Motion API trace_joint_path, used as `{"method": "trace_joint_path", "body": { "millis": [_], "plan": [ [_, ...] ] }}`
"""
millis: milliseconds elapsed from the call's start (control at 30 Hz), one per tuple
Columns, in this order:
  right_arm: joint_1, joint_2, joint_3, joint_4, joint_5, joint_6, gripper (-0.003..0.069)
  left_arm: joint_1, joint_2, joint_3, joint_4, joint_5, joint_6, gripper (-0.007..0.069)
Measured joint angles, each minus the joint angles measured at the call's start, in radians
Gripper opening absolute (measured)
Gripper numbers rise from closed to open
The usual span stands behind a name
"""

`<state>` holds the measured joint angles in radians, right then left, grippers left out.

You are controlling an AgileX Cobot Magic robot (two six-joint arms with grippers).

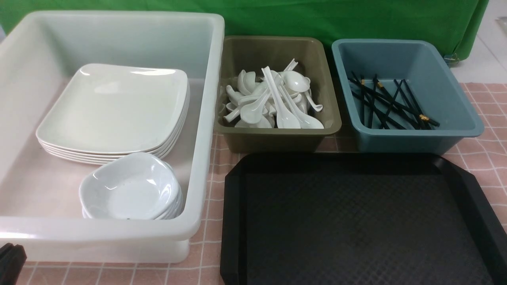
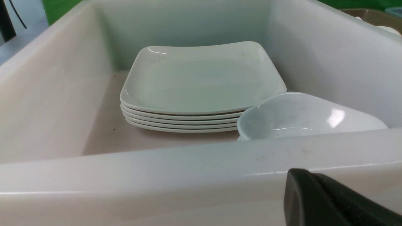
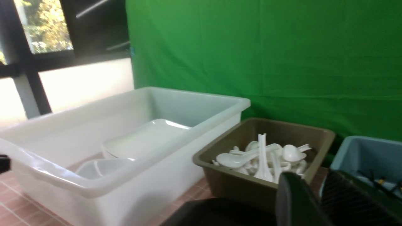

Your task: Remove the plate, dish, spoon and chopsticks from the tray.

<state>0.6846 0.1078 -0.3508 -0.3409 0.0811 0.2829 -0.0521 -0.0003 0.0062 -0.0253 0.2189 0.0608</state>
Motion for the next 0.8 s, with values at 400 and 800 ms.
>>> {"method": "trace_joint_path", "body": {
  "millis": [400, 800],
  "plan": [
    [-0.002, -0.006, 0.024, 0.277, -0.038, -0.335, 0.0225, 0.000, 0.000, 0.000, 0.000, 0.003, 0.002, 0.0005],
    [-0.565, -0.062, 0.327, 0.281, -0.042, -0.371, 0.0238, 0.000, 0.000, 0.000, 0.001, 0.003, 0.006, 0.0005]
  ]
}}
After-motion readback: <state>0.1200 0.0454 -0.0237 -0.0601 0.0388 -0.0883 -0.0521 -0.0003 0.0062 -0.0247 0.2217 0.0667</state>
